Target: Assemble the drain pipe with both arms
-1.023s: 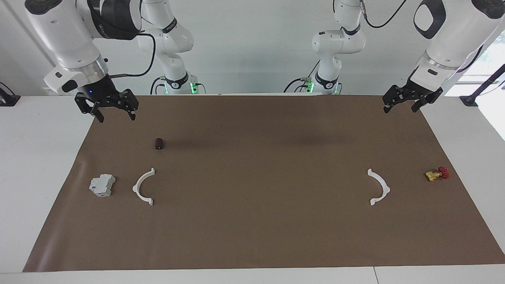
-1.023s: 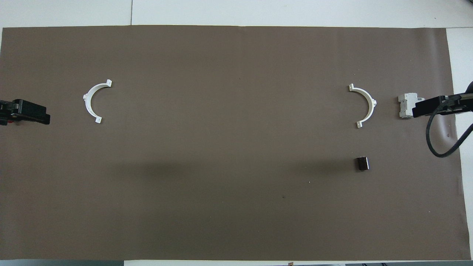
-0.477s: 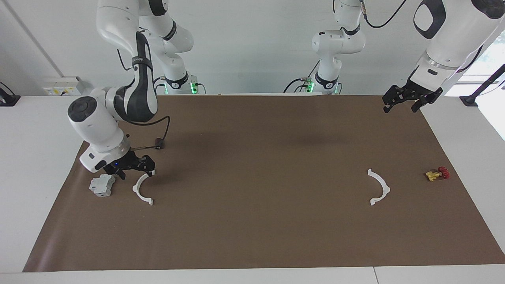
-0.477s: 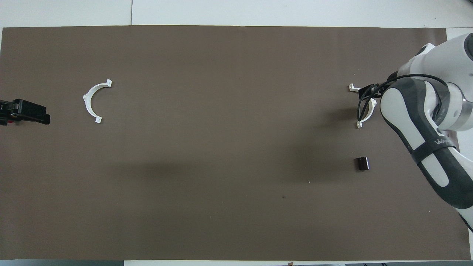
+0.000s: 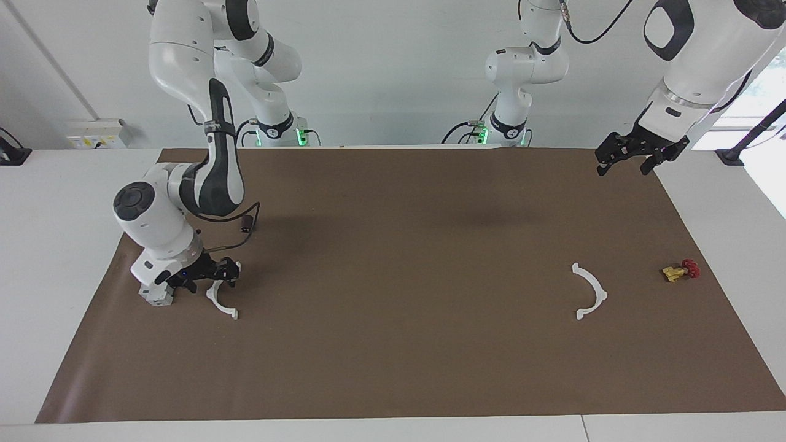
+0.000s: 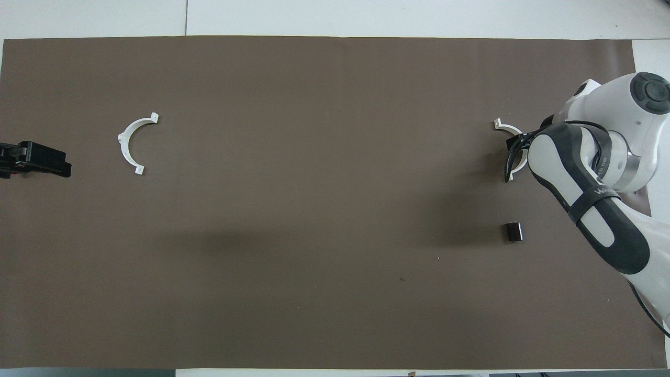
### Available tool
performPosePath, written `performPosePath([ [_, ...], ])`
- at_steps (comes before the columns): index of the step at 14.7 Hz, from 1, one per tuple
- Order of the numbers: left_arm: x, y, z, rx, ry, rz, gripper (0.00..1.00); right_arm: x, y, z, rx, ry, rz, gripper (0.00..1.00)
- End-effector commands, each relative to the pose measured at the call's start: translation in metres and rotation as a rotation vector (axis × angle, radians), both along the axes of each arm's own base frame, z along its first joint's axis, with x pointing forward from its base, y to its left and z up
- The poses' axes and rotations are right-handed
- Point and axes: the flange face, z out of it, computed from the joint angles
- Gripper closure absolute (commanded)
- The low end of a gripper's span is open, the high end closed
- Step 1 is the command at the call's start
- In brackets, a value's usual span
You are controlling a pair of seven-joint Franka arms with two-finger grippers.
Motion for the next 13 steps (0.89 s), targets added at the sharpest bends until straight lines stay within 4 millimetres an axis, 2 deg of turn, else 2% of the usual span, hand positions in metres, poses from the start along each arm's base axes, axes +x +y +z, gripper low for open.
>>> performPosePath([
  [1,-0.011,0.003,0.000,-0.007,0.010,-0.001,0.00,-0.005,-0.007,-0.010,0.011,-0.020,0.032,0.23],
  [3,-0.007,0.004,-0.010,-0.009,-0.037,-0.007,0.01,-0.005,-0.008,-0.012,0.008,-0.030,0.042,0.31],
  [4,-0.009,0.005,-0.024,-0.006,-0.042,-0.009,0.04,-0.006,-0.008,-0.013,0.008,-0.031,0.043,0.35],
  [7,0.000,0.007,-0.064,-0.005,-0.103,-0.021,0.05,-0.007,-0.008,-0.015,0.006,-0.036,0.070,0.48],
  [9,0.008,0.018,-0.097,-0.003,-0.129,-0.050,0.05,-0.007,-0.008,-0.016,0.006,-0.035,0.070,0.68],
  [10,0.017,0.020,-0.111,-0.001,-0.146,-0.066,0.05,-0.007,-0.007,-0.015,0.008,-0.027,0.072,0.91],
  [11,0.028,0.025,-0.130,0.002,-0.152,-0.070,0.05,-0.006,-0.004,-0.012,0.009,-0.023,0.076,1.00],
  [12,0.039,0.026,-0.145,0.005,-0.178,-0.075,0.05,-0.003,0.000,-0.007,0.013,-0.014,0.083,1.00],
  [13,0.048,0.027,-0.161,0.008,-0.195,-0.078,0.04,0.006,0.004,0.011,0.020,0.002,0.081,1.00],
])
